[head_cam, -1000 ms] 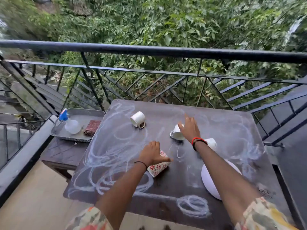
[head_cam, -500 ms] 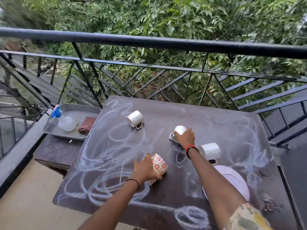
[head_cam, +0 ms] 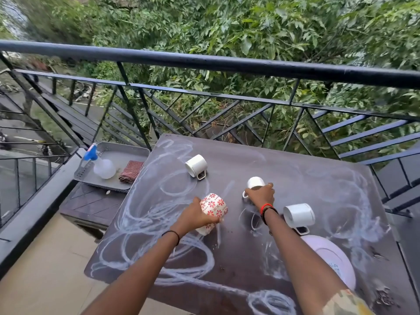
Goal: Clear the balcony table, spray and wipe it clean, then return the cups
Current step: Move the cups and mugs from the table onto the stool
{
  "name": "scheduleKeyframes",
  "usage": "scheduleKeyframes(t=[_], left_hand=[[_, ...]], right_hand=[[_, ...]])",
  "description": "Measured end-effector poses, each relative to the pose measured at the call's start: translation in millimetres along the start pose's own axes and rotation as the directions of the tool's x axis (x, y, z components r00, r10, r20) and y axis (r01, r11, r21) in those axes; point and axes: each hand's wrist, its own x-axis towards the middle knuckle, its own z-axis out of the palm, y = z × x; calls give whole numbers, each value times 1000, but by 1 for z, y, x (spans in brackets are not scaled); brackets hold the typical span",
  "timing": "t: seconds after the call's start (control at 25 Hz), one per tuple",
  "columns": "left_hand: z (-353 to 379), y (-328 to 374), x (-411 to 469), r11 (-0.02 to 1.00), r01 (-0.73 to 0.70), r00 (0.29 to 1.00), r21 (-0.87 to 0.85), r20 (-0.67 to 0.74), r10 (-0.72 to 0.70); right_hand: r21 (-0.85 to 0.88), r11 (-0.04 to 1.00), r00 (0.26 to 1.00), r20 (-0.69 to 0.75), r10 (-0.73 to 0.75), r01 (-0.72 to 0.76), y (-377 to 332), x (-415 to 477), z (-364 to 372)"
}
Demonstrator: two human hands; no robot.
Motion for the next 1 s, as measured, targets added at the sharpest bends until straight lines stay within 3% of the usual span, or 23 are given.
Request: scheduleKeyframes(t=[0.12,0.24,0.44,0.68,0.88,1.0], left_hand=[[-24,-3,3,974,140,990,-177,16,-139],[-53,-20,1,919,196,980,-342,93,-175],[-106,-69,-6,892,243,965,-380,185,-185],[-177,-151,-10,778,348,916,-524,367,-163],[-235,-228,-17,679,311,940,-665,321,-115],[-262,-275,-8,585,355,935,-729,285,-213]], right_hand=[[28,998,998,-18,-59,59,-4,-13,1],[-5,992,991,-38,-126,126,-10,-35,9],[-89,962,958,-108,-265,257,-25,-86,36],[-65,915,909,-106,-404,399,-67,-160,102],[58,879,881,-20,-473,473,-122,-204,185],[83,873,867,100,-488,481,-157,-226,238]])
